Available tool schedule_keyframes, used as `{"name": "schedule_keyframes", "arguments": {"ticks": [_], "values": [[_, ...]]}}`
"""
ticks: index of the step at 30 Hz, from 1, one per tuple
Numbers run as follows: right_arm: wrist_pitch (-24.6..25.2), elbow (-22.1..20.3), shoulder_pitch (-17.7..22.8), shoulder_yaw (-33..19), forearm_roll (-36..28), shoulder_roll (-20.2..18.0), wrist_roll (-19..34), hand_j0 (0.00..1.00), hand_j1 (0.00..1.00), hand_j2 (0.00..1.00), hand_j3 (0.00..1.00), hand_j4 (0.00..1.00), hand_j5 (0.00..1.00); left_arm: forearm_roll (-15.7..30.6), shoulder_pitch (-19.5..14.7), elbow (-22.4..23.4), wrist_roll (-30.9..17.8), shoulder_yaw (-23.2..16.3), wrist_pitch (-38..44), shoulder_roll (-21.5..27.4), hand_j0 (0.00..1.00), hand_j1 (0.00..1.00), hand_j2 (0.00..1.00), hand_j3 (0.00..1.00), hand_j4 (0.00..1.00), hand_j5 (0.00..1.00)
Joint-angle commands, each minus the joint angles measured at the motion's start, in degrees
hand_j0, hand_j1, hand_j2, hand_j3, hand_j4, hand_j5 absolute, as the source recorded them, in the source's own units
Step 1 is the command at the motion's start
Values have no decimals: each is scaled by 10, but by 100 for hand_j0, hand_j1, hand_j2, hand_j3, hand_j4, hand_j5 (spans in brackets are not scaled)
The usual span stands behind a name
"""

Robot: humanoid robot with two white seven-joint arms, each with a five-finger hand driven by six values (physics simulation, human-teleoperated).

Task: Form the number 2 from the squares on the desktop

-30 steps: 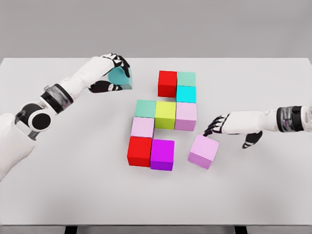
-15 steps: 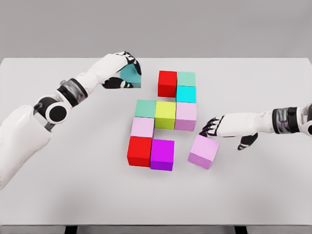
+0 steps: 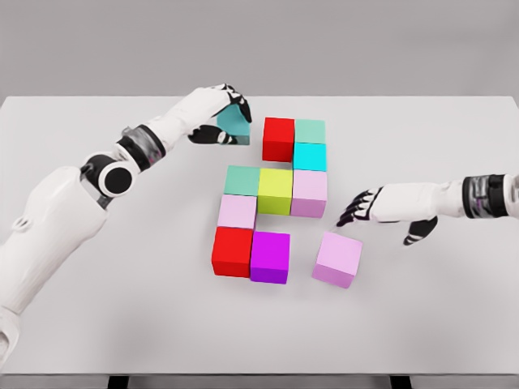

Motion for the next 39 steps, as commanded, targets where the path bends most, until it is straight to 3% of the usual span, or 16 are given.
{"name": "schedule_keyframes", "arguments": {"ticks": [1, 4, 7, 9, 10, 11, 13, 15, 17, 19, 21, 23, 26, 29, 32, 39], "values": [[1, 15, -1, -3, -4, -7, -5, 100, 100, 100, 100, 100, 100, 3, 0, 6, 0, 0, -1, -4, 40, 40, 40, 40, 40, 40], [1, 43, -4, -7, -7, -6, -5, 92, 92, 92, 92, 92, 92, 4, 0, 10, 0, -1, -2, -4, 40, 40, 40, 40, 40, 40], [1, 56, -37, -6, -30, -9, -5, 89, 89, 89, 89, 89, 89, 7, 0, 10, 0, -4, -11, -5, 40, 40, 40, 40, 40, 40], [1, 53, -63, 10, -36, -42, -5, 85, 85, 85, 85, 85, 85, 8, 1, 10, -2, -4, -21, -4, 40, 40, 40, 40, 40, 40], [1, 51, -90, 43, -47, -57, -5, 81, 81, 81, 81, 81, 81, 8, 1, 10, -6, -4, -22, -4, 40, 40, 40, 40, 40, 40], [1, 52, -119, 86, -62, -68, -5, 72, 72, 72, 72, 72, 72, 8, 1, 10, -7, -4, -22, -4, 40, 40, 40, 40, 40, 40], [1, 52, -171, 163, -84, -90, -5, 39, 39, 39, 39, 39, 39, 9, 1, 10, -7, -4, -23, -4, 40, 40, 40, 40, 40, 40], [1, 50, -197, 207, -86, -103, -5, 15, 15, 15, 15, 15, 15, 8, 0, 15, -7, -4, -23, -5, 41, 41, 41, 41, 41, 41], [1, 48, -200, 242, -85, -105, 2, 11, 11, 11, 11, 11, 11, 8, 0, 18, -7, -4, -22, -10, 45, 45, 45, 45, 45, 45], [1, 45, -231, 300, -83, -99, 16, 10, 10, 10, 10, 10, 10, 8, 0, 21, -6, -4, -22, -11, 46, 46, 46, 46, 46, 46], [1, 6, -242, 333, -83, -98, 16, 10, 10, 10, 10, 10, 10, 8, 1, 20, -6, -4, -23, -11, 46, 46, 46, 46, 46, 46], [1, -12, -236, 335, -81, -92, 16, 10, 10, 10, 10, 10, 10, 8, 1, 20, -6, -4, -23, -10, 48, 48, 48, 48, 48, 48], [1, -17, -221, 329, -80, -85, 16, 10, 10, 10, 10, 10, 10, 9, 0, 20, -6, -4, -22, -11, 59, 59, 59, 59, 59, 59], [1, -48, -221, 328, -80, -78, 16, 10, 10, 10, 10, 10, 10, 9, 0, 22, -1, -4, -21, -11, 68, 68, 68, 68, 68, 68], [1, -50, -220, 328, -80, -45, 16, 10, 10, 10, 10, 10, 10, 9, 0, 22, -1, -4, -21, -11, 68, 68, 68, 68, 68, 68], [1, -55, -212, 330, -80, -24, 16, 11, 11, 11, 11, 11, 11, 10, 1, 21, -2, -4, -21, -9, 69, 69, 69, 69, 69, 69]]}}
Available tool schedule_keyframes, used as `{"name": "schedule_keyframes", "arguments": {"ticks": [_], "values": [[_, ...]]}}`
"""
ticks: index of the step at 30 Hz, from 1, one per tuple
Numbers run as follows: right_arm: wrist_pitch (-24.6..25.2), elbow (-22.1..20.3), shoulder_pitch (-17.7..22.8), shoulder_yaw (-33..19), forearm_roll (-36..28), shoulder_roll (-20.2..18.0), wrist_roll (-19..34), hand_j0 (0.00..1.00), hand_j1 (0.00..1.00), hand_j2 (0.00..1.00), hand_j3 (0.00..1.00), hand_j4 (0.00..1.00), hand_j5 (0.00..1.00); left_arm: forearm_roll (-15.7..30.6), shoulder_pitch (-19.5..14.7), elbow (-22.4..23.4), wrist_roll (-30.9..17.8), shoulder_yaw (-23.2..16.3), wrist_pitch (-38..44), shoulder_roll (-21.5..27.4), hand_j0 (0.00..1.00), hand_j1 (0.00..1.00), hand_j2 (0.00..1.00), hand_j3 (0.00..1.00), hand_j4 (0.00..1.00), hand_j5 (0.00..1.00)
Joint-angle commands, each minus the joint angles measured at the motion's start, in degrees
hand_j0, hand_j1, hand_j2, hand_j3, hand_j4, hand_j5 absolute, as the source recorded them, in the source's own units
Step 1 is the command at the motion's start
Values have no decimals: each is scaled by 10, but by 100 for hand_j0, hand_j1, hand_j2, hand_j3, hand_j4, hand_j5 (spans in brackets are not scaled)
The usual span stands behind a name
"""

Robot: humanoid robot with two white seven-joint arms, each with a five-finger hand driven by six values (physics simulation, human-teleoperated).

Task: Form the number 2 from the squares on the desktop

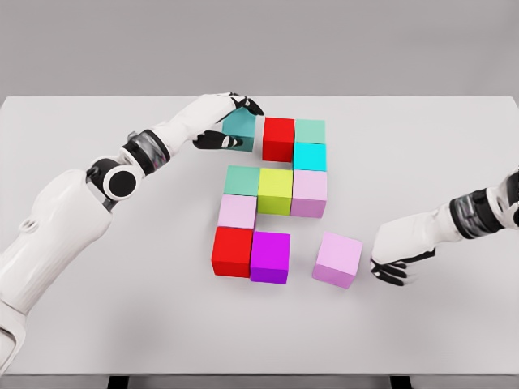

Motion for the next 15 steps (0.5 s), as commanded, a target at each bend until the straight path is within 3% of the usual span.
{"name": "schedule_keyframes", "arguments": {"ticks": [1, 11, 15], "values": [[1, -1, 1, 0, -2, 6, 0, 11, 11, 11, 11, 11, 11, 4, -1, -2, -1, 1, 0, 2, 69, 69, 69, 69, 69, 69], [1, 4, 10, -1, -1, 11, 0, 11, 11, 11, 11, 11, 11, 22, -1, -2, -4, -12, 0, 6, 69, 69, 69, 69, 69, 69], [1, 4, 9, -1, -2, 19, 0, 11, 11, 11, 11, 11, 11, 23, -1, -1, -2, -13, 1, 6, 85, 85, 85, 85, 85, 85]]}}
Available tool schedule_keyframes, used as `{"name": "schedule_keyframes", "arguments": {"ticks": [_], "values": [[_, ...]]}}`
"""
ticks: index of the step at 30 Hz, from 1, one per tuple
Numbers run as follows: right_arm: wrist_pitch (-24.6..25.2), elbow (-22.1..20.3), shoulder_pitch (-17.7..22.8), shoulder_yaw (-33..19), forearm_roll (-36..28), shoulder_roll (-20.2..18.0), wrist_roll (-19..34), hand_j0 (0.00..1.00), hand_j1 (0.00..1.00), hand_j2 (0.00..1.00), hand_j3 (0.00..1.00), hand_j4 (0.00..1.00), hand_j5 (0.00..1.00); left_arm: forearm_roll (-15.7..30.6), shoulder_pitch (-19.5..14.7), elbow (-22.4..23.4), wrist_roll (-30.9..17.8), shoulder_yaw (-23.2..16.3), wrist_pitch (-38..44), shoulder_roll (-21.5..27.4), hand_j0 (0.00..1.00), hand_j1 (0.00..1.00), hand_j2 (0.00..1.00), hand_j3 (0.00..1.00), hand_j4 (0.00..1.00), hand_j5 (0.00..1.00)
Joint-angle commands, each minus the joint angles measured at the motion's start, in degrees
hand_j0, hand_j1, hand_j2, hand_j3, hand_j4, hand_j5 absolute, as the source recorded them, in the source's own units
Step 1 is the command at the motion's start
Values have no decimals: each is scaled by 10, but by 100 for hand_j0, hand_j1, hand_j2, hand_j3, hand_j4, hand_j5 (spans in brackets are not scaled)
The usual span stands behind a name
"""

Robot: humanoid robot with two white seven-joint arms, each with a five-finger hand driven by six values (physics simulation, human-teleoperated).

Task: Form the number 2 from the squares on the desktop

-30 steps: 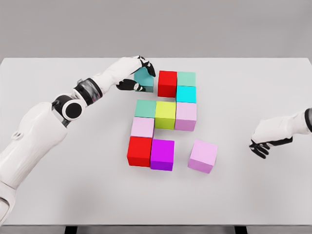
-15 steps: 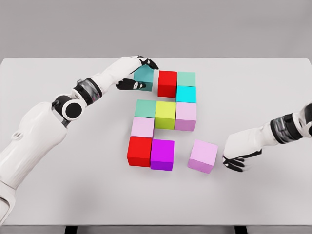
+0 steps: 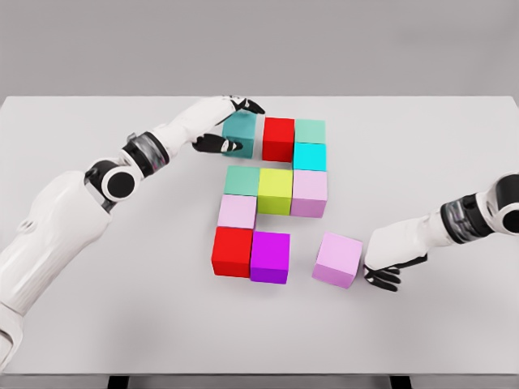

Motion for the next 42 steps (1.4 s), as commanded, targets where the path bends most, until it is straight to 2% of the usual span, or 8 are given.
{"name": "schedule_keyframes", "arguments": {"ticks": [1, 3, 13, 16, 20, 24, 30, 42], "values": [[1, 0, 0, -1, -3, 5, 0, 11, 11, 11, 11, 11, 11, 2, 0, 0, 2, 0, 1, 0, 90, 90, 90, 90, 90, 90], [1, 0, -2, -1, -3, 13, 0, 11, 11, 11, 11, 11, 11, 2, 0, 0, 2, -1, 1, 0, 97, 97, 97, 97, 97, 97], [1, -1, -4, -1, -4, 22, 0, 11, 11, 11, 11, 11, 11, 2, 0, 1, 3, -1, 2, 1, 97, 97, 97, 97, 97, 97], [1, -1, -5, -1, -4, 23, 0, 11, 11, 11, 11, 11, 11, 2, 0, 2, 4, 0, 1, 2, 89, 89, 89, 89, 89, 89], [1, -2, -7, -1, -4, 24, 0, 11, 11, 11, 11, 11, 11, 17, 1, 0, 0, 1, 2, 5, 100, 100, 100, 100, 100, 100], [1, -2, -8, -1, -4, 29, 0, 11, 11, 11, 11, 11, 11, 18, 0, 0, 0, 1, 2, 14, 100, 100, 100, 100, 100, 100], [1, -2, -11, -1, -4, 40, 0, 11, 11, 11, 11, 11, 11, 51, -7, -5, -1, 0, 1, 52, 100, 100, 100, 100, 100, 100], [1, -2, -15, -1, -4, 48, 0, 11, 11, 11, 11, 11, 11, 50, -6, -5, 0, -12, -20, 51, 100, 100, 100, 100, 100, 100]]}}
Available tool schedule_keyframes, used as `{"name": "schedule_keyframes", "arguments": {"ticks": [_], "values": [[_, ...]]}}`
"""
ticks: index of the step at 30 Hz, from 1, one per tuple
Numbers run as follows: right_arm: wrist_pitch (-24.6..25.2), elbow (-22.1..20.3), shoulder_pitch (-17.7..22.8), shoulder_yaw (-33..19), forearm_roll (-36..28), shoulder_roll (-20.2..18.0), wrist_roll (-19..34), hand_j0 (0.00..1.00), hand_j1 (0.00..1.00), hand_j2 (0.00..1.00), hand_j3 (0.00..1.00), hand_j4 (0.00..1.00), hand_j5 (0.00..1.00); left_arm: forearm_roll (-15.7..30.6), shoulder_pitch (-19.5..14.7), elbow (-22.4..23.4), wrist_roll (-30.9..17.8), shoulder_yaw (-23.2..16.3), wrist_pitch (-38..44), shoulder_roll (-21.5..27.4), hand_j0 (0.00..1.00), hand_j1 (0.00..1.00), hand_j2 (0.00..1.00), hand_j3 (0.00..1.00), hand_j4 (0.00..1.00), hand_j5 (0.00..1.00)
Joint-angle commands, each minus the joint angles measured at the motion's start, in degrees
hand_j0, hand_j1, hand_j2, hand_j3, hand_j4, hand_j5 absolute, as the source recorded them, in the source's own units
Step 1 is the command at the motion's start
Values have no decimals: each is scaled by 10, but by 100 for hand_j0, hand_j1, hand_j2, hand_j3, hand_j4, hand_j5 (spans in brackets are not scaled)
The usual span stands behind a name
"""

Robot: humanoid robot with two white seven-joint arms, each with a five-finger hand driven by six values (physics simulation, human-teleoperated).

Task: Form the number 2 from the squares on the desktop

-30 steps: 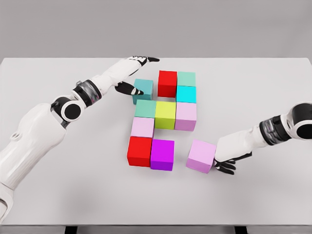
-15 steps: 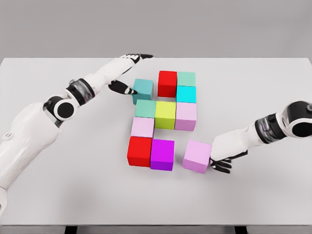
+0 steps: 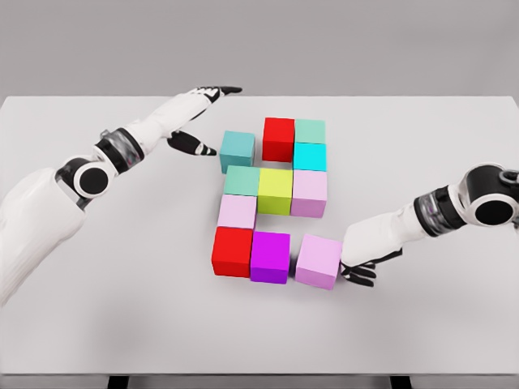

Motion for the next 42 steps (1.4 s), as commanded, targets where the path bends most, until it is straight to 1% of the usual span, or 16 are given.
{"name": "schedule_keyframes", "arguments": {"ticks": [1, 4, 8, 15, 17, 20, 26, 32, 42], "values": [[1, 0, 0, 0, -3, 2, 0, 11, 11, 11, 11, 11, 11, 2, 0, -1, 1, -6, -10, 1, 100, 100, 100, 100, 100, 100], [1, 0, 0, 0, -3, 2, 0, 11, 11, 11, 11, 11, 11, 3, 0, 0, 1, -9, -26, 2, 100, 100, 100, 100, 100, 100], [1, 1, -1, 0, -3, 2, 0, 11, 11, 11, 11, 11, 11, 4, -1, 4, 1, -10, -25, -1, 100, 100, 100, 100, 100, 100], [1, 1, -2, 0, -3, 17, 0, 11, 11, 11, 11, 11, 11, 4, -2, 8, 1, -11, -26, -5, 100, 100, 100, 100, 100, 100], [1, 2, -2, 0, -3, 17, 0, 11, 11, 11, 11, 11, 11, 4, -5, 10, 2, -18, -26, -6, 100, 100, 100, 100, 100, 100], [1, 2, -4, 0, -3, 17, 0, 11, 11, 11, 11, 11, 11, 4, -5, 14, 2, -18, -26, -8, 100, 100, 100, 100, 100, 100], [1, 10, -5, 0, -2, 17, 0, 11, 11, 11, 11, 11, 11, 1, -6, 37, 5, -18, -26, -26, 100, 100, 100, 100, 100, 100], [1, 10, -5, 0, -1, 17, 0, 11, 11, 11, 11, 11, 11, -1, -12, 61, 5, -18, -26, -41, 100, 100, 100, 100, 100, 100], [1, 15, -4, 0, 1, 15, 0, 11, 11, 11, 11, 11, 11, -3, -19, 77, 7, -16, -26, -51, 98, 98, 98, 98, 98, 98]]}}
